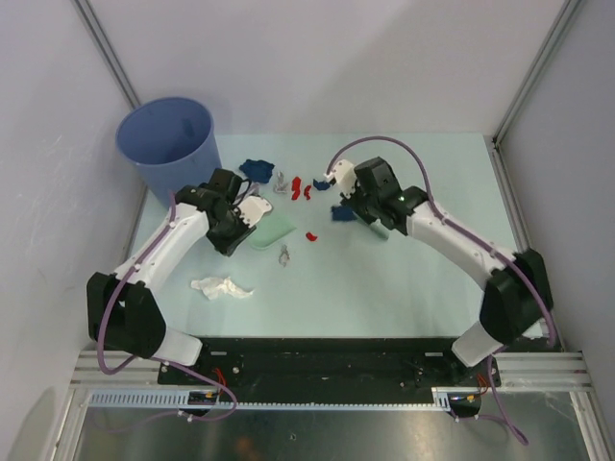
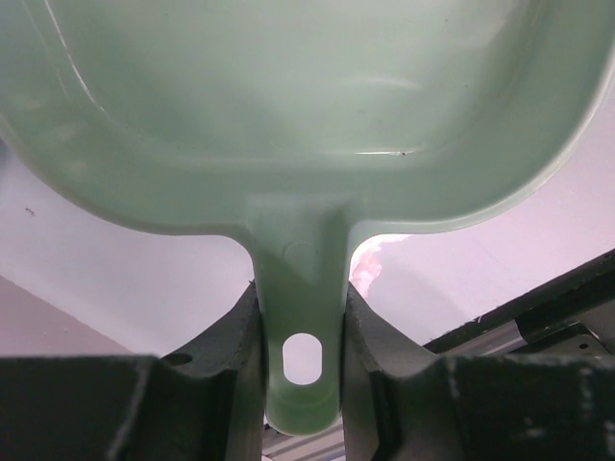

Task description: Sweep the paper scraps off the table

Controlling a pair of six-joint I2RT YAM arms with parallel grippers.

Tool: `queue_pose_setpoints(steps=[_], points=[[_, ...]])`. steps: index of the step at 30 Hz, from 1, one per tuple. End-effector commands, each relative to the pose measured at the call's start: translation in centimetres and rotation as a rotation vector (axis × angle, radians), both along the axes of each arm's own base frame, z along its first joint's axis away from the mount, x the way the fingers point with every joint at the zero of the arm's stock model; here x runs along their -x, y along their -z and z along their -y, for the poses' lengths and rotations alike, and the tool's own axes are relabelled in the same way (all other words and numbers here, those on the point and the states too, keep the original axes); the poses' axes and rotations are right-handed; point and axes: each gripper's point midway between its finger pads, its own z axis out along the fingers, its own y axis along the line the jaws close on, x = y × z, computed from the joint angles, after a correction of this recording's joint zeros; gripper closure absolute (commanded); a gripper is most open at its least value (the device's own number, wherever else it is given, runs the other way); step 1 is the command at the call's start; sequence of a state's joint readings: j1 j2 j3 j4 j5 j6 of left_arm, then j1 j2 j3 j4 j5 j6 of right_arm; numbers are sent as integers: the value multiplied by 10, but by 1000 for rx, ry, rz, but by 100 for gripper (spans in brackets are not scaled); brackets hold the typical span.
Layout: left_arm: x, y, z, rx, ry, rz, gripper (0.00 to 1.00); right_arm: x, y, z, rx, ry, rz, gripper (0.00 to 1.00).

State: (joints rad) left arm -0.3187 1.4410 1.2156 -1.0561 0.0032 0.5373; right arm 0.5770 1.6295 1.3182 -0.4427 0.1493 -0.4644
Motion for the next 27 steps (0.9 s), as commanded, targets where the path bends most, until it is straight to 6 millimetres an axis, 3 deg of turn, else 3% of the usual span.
queue_pose_setpoints(steps=[1, 4, 7, 8, 10, 12, 13, 14, 16, 17, 18, 20, 21, 22, 24, 25, 27], points=[[-3, -11, -2, 31, 17, 54, 100, 70, -59, -15, -137, -112, -34, 100], [-3, -9, 0, 39, 20, 46, 100, 74, -111, -17, -245, -129, 100, 100], [-5, -8, 1, 44, 18, 45, 100, 57, -150, -26, -319, -155, 254, 100], [-6, -9, 2, 47, 18, 48, 100, 42, -163, -32, -330, -173, 332, 100], [-5, -9, 2, 50, 9, 50, 100, 21, -169, -40, -315, -192, 410, 100], [-4, -10, 0, 44, 3, 56, 100, -22, -174, -46, -255, -179, 555, 100], [-2, -11, -4, 33, -3, 64, 100, -40, -200, -50, -286, -169, 676, 100], [0, -11, -5, 28, -3, 66, 100, -70, -175, -48, -246, -152, 663, 100], [3, -11, -10, 24, -9, 71, 100, -96, -168, -61, -272, -229, 671, 100], [7, -6, -13, 18, -12, 60, 100, -110, -183, -64, -288, -249, 711, 100], [7, -5, -18, 14, -24, 56, 100, -131, -149, -74, -255, -304, 665, 100], [11, 1, -22, 7, -32, 39, 100, -147, -124, -86, -203, -343, 625, 100], [11, 1, -24, 3, -38, 38, 100, -157, -128, -95, -175, -354, 647, 100], [12, 3, -25, 2, -44, 34, 100, -166, -84, -102, -98, -383, 572, 100], [12, 5, -27, 5, -50, 31, 100, -169, -56, -114, -22, -416, 529, 100], [13, 5, -28, 5, -53, 30, 100, -166, -29, -115, 28, -441, 477, 100], [13, 7, -30, 6, -61, 25, 100, -154, -11, -117, 47, -465, 439, 100]])
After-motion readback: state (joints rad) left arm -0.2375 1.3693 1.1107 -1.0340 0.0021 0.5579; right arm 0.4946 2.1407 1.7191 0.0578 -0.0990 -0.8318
